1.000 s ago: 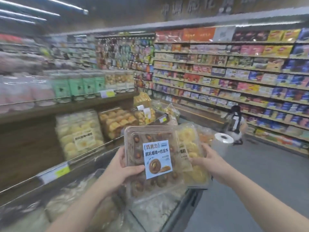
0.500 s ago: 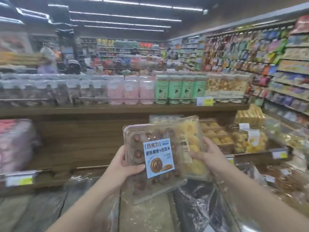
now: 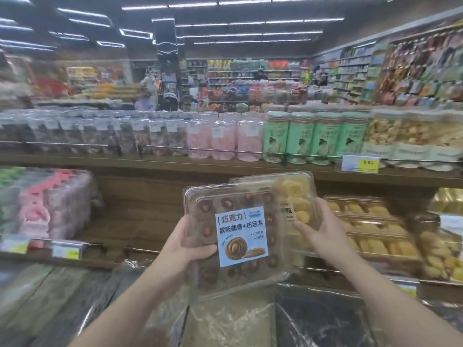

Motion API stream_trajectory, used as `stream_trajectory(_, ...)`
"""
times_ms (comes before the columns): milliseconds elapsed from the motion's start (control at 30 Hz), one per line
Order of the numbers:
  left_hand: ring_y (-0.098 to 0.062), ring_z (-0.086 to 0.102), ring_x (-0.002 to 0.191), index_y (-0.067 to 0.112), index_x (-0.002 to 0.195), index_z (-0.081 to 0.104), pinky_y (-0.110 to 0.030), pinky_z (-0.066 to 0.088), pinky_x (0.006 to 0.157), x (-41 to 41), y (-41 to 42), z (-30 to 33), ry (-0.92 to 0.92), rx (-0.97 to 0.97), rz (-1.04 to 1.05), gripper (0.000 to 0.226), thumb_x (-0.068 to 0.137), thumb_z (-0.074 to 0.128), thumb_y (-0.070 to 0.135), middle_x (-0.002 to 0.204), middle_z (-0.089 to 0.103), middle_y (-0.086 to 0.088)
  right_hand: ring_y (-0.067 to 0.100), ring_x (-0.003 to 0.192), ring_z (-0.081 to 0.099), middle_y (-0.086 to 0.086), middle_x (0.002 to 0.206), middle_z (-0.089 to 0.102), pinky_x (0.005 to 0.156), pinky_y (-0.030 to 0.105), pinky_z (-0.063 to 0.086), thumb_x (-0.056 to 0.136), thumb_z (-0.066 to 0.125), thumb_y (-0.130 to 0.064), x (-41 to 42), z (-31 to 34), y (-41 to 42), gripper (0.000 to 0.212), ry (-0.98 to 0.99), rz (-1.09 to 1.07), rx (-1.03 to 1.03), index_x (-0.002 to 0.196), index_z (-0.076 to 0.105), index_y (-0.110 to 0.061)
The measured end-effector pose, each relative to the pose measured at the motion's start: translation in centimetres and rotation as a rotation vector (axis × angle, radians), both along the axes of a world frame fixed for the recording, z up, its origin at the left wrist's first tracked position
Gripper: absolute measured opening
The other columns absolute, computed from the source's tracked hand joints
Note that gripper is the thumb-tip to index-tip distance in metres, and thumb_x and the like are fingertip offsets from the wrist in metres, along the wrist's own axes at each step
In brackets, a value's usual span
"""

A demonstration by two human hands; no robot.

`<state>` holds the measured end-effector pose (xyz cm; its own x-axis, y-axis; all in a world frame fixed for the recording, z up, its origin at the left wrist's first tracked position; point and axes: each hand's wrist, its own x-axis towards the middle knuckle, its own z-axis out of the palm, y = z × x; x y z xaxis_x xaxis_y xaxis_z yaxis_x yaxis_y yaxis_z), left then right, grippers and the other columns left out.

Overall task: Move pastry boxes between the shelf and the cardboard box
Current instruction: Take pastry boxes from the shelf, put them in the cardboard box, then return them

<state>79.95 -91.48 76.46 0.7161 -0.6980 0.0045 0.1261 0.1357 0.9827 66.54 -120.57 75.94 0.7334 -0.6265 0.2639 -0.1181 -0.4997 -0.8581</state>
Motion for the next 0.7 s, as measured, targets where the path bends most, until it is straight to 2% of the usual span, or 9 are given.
stream_trajectory(100,-0.034,0.069,0.120,0.017,0.136,0.053,-0.052,0.057,0.098,0.4,-0.6,-0.7,-0.047,0.052,-0.025,0.068,0.080,0.075,-0.015,0.129,0.070,-0.017,0.006,0.116,0.051,-0.020,0.120,0.054,0.100,0.029,0.041,0.087,0.078,-0.022,0.2,-1.9,-0.6,0.070,0.039,-0.034,-0.011,0.145,0.038,-0.022)
stream_trajectory(167,-0.037,0.066,0.124,0.018,0.136,0.054,-0.060,0.049,0.107,0.3,-0.9,-1.2,-0.041,0.055,-0.039,0.070,0.076,0.076,-0.010,0.133,0.064,-0.023,0.009,0.117,0.049,-0.014,0.127,0.052,0.101,0.030,0.041,0.090,0.075,-0.023,0.3,-3.9,-0.6,0.072,0.067,-0.069,-0.014,0.148,0.033,-0.019)
stream_trajectory(200,-0.039,0.064,0.125,0.019,0.135,0.055,-0.060,0.047,0.108,0.3,-1.0,-1.4,-0.039,0.057,-0.048,0.068,0.075,0.075,-0.008,0.133,0.064,-0.023,0.011,0.118,0.050,-0.010,0.131,0.052,0.101,0.031,0.042,0.091,0.073,-0.022,0.3,-4.6,-0.6,0.072,0.072,-0.080,-0.017,0.149,0.031,-0.018)
stream_trajectory(333,-0.033,0.069,0.119,0.019,0.130,0.056,-0.053,0.048,0.104,0.2,-1.6,-1.9,-0.061,0.099,-0.068,0.062,0.079,0.074,-0.013,0.126,0.072,-0.016,0.020,0.125,0.055,0.002,0.140,0.058,0.104,0.037,0.045,0.094,0.069,-0.017,1.2,-6.1,-0.6,0.066,0.011,-0.141,0.028,0.149,0.033,-0.020)
stream_trajectory(433,-0.027,0.072,0.114,0.018,0.131,0.055,-0.043,0.051,0.096,0.5,-1.9,-1.9,-0.050,0.105,-0.052,0.060,0.084,0.067,-0.018,0.124,0.073,-0.016,0.021,0.130,0.053,0.003,0.143,0.054,0.106,0.037,0.043,0.094,0.070,-0.016,2.0,-6.6,-0.6,0.066,-0.050,-0.178,0.024,0.149,0.035,-0.017)
stream_trajectory(500,-0.029,0.071,0.116,0.018,0.132,0.054,-0.043,0.052,0.096,0.8,-1.8,-1.9,-0.042,0.098,-0.050,0.062,0.083,0.068,-0.018,0.127,0.071,-0.018,0.016,0.125,0.051,-0.001,0.139,0.051,0.102,0.031,0.041,0.094,0.070,-0.015,2.4,-6.7,-0.4,0.065,-0.067,-0.184,0.038,0.148,0.034,-0.013)
stream_trajectory(600,-0.030,0.069,0.119,0.019,0.134,0.054,-0.048,0.050,0.103,1.3,-1.5,-2.0,-0.035,0.091,-0.056,0.067,0.079,0.073,-0.012,0.129,0.070,-0.019,0.012,0.115,0.048,-0.003,0.127,0.049,0.096,0.027,0.038,0.093,0.071,-0.019,2.9,-7.0,-0.4,0.066,-0.055,-0.199,0.039,0.146,0.033,-0.010)
stream_trajectory(700,-0.029,0.071,0.115,0.013,0.136,0.051,-0.036,0.059,0.091,1.6,-1.5,-2.2,-0.040,0.095,-0.052,0.064,0.083,0.067,-0.019,0.127,0.071,-0.020,0.013,0.112,0.049,-0.002,0.122,0.049,0.094,0.026,0.038,0.091,0.073,-0.017,2.9,-8.5,0.1,0.063,-0.044,-0.222,0.053,0.141,0.036,-0.005)
